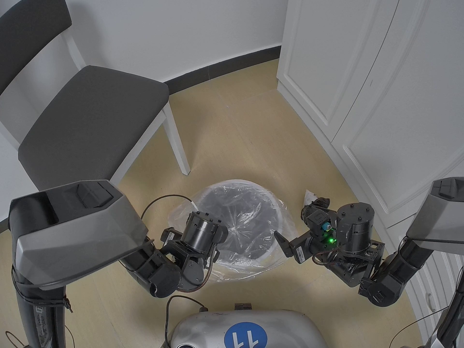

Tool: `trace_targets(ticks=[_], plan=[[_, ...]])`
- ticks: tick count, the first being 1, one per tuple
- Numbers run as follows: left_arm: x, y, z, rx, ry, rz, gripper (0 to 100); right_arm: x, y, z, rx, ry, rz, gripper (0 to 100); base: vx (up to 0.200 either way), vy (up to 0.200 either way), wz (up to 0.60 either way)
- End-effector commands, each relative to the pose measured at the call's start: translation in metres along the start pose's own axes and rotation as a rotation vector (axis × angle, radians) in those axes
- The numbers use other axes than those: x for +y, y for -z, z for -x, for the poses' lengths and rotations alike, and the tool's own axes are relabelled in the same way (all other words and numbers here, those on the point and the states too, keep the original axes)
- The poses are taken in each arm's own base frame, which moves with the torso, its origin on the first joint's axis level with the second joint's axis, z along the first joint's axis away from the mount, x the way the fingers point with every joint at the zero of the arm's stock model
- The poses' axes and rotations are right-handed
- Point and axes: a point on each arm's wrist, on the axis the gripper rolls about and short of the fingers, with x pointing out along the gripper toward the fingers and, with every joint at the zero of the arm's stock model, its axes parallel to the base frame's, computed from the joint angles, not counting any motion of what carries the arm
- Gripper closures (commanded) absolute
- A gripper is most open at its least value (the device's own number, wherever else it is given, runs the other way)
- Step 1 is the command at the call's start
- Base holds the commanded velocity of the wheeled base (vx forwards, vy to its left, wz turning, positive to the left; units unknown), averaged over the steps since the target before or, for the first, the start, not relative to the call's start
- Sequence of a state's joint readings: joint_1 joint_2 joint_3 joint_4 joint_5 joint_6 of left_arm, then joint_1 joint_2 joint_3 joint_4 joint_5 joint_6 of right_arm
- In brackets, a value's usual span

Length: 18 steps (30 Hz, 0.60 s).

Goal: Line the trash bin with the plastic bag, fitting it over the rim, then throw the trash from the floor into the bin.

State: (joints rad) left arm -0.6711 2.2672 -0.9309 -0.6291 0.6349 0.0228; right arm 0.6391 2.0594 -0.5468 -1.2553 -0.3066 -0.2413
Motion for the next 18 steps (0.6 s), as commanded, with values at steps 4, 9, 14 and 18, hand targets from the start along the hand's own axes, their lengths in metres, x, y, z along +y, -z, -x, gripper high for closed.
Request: trace_targets(ticks=[4, 9, 14, 18], plan=[[-0.003, 0.011, 0.017, 0.016, 0.026, -0.009, 0, 0.001, 0.005, -0.003, 0.017, -0.001, 0.006, 0, 0.000, 0.000, 0.00], [-0.006, 0.023, 0.016, 0.052, 0.035, -0.002, 0, 0.003, 0.008, -0.004, 0.027, -0.004, 0.009, 0, 0.000, 0.000, 0.00], [-0.006, 0.034, 0.018, 0.083, 0.039, 0.000, 0, 0.006, 0.012, -0.007, 0.040, -0.012, 0.015, 0, 0.000, 0.000, 0.00], [-0.007, 0.038, 0.016, 0.094, 0.039, 0.001, 0, 0.010, 0.016, -0.008, 0.051, -0.022, 0.021, 0, 0.000, 0.000, 0.00]])
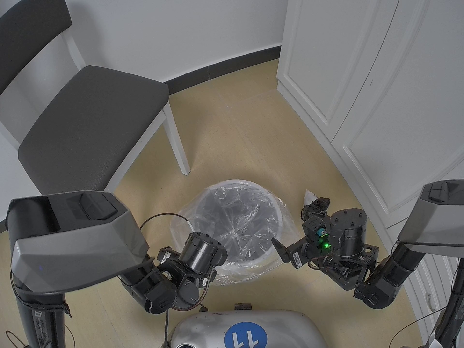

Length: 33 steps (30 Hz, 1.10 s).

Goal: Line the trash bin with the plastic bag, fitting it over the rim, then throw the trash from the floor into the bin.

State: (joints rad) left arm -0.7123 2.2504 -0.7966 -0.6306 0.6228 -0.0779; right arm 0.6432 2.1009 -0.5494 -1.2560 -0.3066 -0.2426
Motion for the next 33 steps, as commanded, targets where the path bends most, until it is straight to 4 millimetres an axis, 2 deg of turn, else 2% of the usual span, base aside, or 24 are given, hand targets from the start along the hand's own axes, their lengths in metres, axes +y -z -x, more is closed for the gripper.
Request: trace_targets(ticks=[1, 10, 18, 24, 33], plan=[[-0.003, 0.009, -0.005, 0.026, -0.002, -0.013, 0, 0.006, 0.007, -0.003, 0.022, -0.014, 0.010, 0, 0.000, 0.000, 0.00], [-0.018, 0.024, -0.027, 0.056, 0.005, -0.006, 0, 0.014, 0.013, -0.006, 0.037, -0.031, 0.023, 0, 0.000, 0.000, 0.00], [-0.034, 0.023, -0.044, 0.010, 0.013, 0.021, 0, 0.017, 0.019, -0.009, 0.058, -0.038, 0.031, 0, 0.000, 0.000, 0.00], [-0.032, 0.021, -0.040, -0.008, 0.017, 0.060, 0, 0.025, 0.028, -0.021, 0.072, -0.033, 0.036, 0, 0.000, 0.000, 0.00], [-0.013, 0.025, -0.007, -0.119, 0.078, 0.142, 0, -0.008, 0.017, -0.023, 0.027, 0.051, 0.016, 0, 0.000, 0.000, 0.00]])
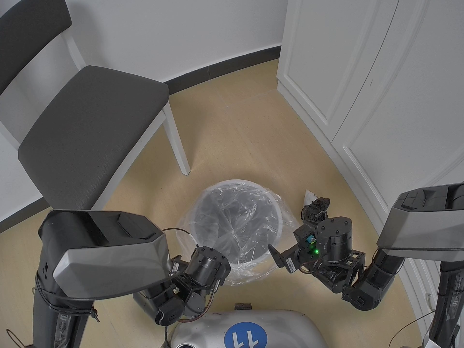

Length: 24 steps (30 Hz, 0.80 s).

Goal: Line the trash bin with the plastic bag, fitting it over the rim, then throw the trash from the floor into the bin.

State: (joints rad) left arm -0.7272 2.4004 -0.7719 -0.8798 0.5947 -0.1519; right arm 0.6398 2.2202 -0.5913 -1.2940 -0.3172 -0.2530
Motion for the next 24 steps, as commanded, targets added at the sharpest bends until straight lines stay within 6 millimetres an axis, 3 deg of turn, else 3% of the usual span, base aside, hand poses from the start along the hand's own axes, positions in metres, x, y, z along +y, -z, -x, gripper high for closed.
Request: trace_targets(ticks=[1, 4, 10, 17, 24], plan=[[0.009, 0.000, 0.019, -0.056, 0.034, 0.034, 0, -0.019, -0.004, -0.001, -0.013, 0.047, -0.006, 0, 0.000, 0.000, 0.00], [0.017, 0.009, 0.027, -0.096, 0.044, 0.053, 0, -0.040, 0.006, -0.008, 0.026, 0.098, 0.028, 0, 0.000, 0.000, 0.00], [0.023, 0.019, 0.035, -0.097, 0.090, 0.055, 0, -0.052, 0.037, -0.022, 0.090, 0.016, 0.067, 0, 0.000, 0.000, 0.00], [0.027, 0.025, 0.040, -0.102, 0.094, 0.063, 0, -0.037, 0.069, -0.047, 0.131, -0.026, 0.113, 0, 0.000, 0.000, 0.00], [0.033, 0.030, 0.043, -0.148, 0.098, 0.094, 0, -0.023, 0.076, -0.076, 0.066, -0.104, 0.114, 0, 0.000, 0.000, 0.00]])
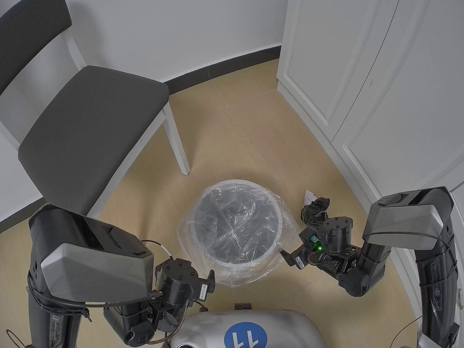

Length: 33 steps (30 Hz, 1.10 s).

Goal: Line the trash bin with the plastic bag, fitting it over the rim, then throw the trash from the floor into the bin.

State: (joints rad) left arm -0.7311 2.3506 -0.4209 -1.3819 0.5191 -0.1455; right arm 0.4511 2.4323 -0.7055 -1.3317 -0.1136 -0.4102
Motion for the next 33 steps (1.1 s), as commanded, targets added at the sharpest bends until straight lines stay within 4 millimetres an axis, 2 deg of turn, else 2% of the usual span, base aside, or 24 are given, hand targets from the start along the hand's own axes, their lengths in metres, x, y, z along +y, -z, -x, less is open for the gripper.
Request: trace_targets(ticks=[1, 2, 4, 12, 13, 16, 23, 33], plan=[[0.005, 0.007, 0.003, 0.010, -0.005, -0.003, 0, 0.015, 0.017, -0.022, 0.003, -0.054, 0.011, 0, 0.000, 0.000, 0.00], [0.007, 0.009, 0.003, 0.007, -0.006, 0.003, 0, 0.012, 0.013, -0.028, -0.075, -0.167, 0.050, 0, 0.000, 0.000, 0.00], [0.010, 0.012, 0.006, 0.013, -0.006, 0.004, 0, 0.007, 0.013, -0.029, -0.121, -0.245, 0.053, 0, 0.000, 0.000, 0.00], [0.016, 0.024, 0.005, 0.035, 0.001, 0.025, 0, -0.005, 0.023, -0.037, -0.142, -0.257, 0.051, 0, 0.000, 0.000, 0.00], [0.016, 0.024, 0.005, 0.038, 0.000, 0.031, 0, -0.008, 0.022, -0.036, -0.153, -0.267, 0.056, 100, 0.000, 0.000, 0.00], [0.017, 0.025, 0.005, 0.042, -0.002, 0.036, 0, -0.013, 0.020, -0.036, -0.182, -0.292, 0.053, 100, 0.000, 0.000, 0.00], [0.016, 0.024, 0.005, 0.037, 0.000, 0.040, 0, -0.029, 0.034, -0.038, -0.168, -0.294, 0.034, 100, 0.000, 0.000, 0.00], [0.013, 0.018, 0.000, 0.006, 0.004, 0.048, 0, -0.030, 0.047, -0.054, -0.124, -0.307, 0.018, 100, 0.000, 0.000, 0.00]])
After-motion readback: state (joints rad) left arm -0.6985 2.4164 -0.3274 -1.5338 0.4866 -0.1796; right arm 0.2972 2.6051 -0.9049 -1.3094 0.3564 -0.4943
